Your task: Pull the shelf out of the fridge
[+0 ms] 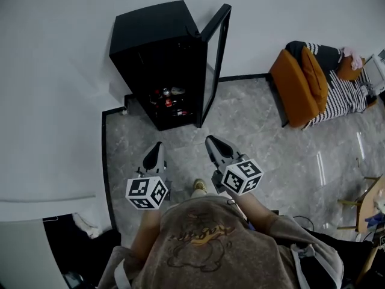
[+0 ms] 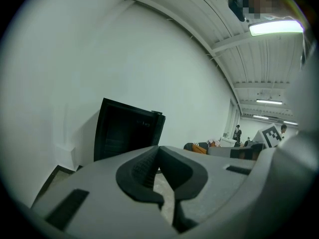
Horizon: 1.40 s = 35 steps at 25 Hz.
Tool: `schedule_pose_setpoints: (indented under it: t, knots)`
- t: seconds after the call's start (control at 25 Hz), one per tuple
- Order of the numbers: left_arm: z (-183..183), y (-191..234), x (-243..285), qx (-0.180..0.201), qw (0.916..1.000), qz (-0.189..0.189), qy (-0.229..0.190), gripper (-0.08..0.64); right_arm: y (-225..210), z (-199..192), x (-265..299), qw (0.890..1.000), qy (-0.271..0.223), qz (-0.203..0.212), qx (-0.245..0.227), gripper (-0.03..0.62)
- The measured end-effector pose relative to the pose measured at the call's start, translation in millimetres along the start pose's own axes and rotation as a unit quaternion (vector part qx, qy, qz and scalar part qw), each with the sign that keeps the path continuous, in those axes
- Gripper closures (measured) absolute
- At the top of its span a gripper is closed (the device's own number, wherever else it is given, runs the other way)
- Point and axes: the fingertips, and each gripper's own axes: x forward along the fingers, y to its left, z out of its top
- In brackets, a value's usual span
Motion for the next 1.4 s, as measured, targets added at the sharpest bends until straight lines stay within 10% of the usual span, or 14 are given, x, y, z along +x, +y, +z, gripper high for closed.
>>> schedule_pose_setpoints:
  t: [1.4]
  knots:
    - [64,76,137,-0.043,0.9967,-0.050,-0.048,0.555,-51,60,156,0.998,-0.049,0.050,0.004,0.569]
